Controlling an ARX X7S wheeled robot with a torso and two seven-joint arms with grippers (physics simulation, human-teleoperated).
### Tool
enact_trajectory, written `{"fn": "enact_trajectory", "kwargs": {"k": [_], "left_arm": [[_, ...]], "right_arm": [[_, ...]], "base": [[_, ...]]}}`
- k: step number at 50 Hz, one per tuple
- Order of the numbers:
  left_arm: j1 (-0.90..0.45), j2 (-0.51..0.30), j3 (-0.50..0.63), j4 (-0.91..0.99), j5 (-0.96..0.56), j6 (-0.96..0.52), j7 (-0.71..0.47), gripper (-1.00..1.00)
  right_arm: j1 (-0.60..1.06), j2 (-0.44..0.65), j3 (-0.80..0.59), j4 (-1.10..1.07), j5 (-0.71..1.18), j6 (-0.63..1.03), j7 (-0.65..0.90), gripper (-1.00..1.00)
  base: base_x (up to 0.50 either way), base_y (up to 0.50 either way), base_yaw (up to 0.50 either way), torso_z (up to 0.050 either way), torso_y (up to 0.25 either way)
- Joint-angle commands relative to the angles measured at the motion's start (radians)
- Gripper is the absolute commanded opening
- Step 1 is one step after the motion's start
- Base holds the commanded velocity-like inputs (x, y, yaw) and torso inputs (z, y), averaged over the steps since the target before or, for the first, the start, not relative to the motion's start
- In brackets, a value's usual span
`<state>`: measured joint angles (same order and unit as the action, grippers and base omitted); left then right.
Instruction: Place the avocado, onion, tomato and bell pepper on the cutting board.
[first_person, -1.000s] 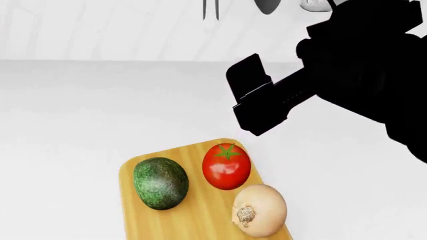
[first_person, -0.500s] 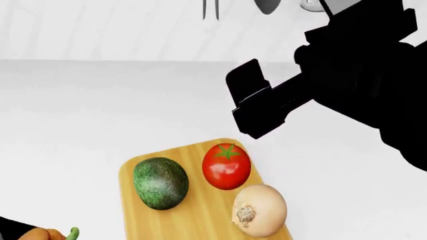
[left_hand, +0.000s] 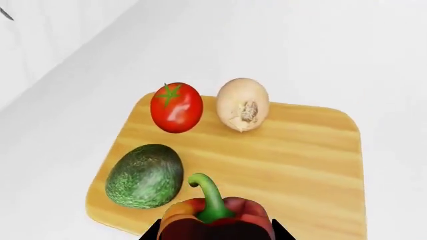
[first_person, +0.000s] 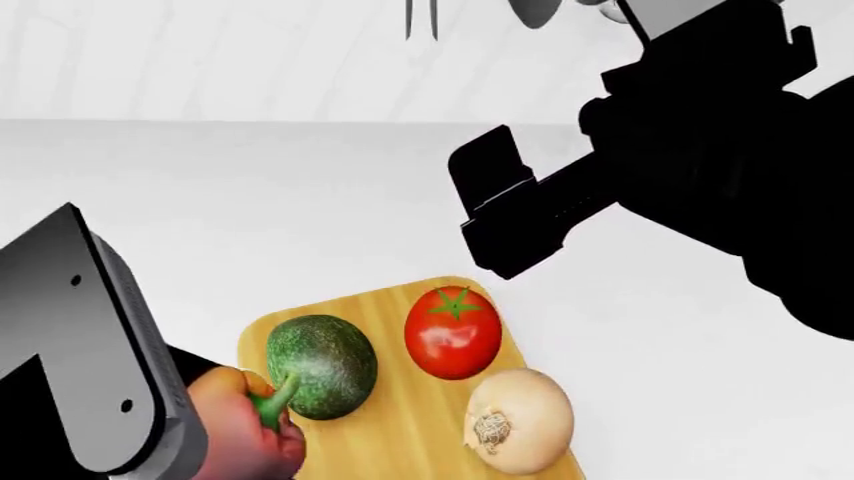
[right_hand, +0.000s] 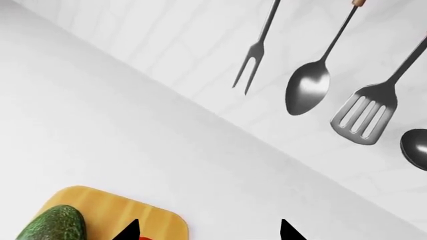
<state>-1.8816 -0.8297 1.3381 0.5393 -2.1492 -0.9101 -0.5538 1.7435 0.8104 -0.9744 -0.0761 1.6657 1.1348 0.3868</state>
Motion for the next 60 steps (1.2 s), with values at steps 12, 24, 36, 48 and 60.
{"fn": "enact_trajectory", "kwargs": {"k": [12, 24, 36, 48, 60], "left_arm": [[0.045, 0.163, -0.034, -0.139, 0.137, 0.056, 0.113, -1.00], [0.094, 0.224, -0.031, -0.181, 0.189, 0.088, 0.159, -1.00], [0.155, 0.221, -0.014, -0.168, 0.221, 0.112, 0.154, -1.00], [0.201, 0.247, 0.013, -0.203, 0.276, 0.113, 0.185, -1.00], [0.225, 0.266, 0.031, -0.252, 0.320, 0.113, 0.219, -1.00]], "right_arm": [[-0.008, 0.013, -0.001, -0.011, 0.010, -0.002, 0.012, 1.00], [-0.016, 0.021, 0.000, -0.013, 0.011, -0.009, 0.014, 1.00], [-0.015, 0.021, 0.002, -0.013, 0.017, -0.010, 0.015, 1.00], [-0.025, 0.030, 0.003, -0.020, 0.029, -0.016, 0.026, 1.00], [-0.034, 0.043, 0.007, -0.033, 0.039, -0.022, 0.032, 1.00]], "base": [[0.00, 0.00, 0.00, 0.000, 0.000], [0.00, 0.00, 0.00, 0.000, 0.000], [0.00, 0.00, 0.00, 0.000, 0.000], [0.00, 0.00, 0.00, 0.000, 0.000], [0.00, 0.00, 0.00, 0.001, 0.000]]}}
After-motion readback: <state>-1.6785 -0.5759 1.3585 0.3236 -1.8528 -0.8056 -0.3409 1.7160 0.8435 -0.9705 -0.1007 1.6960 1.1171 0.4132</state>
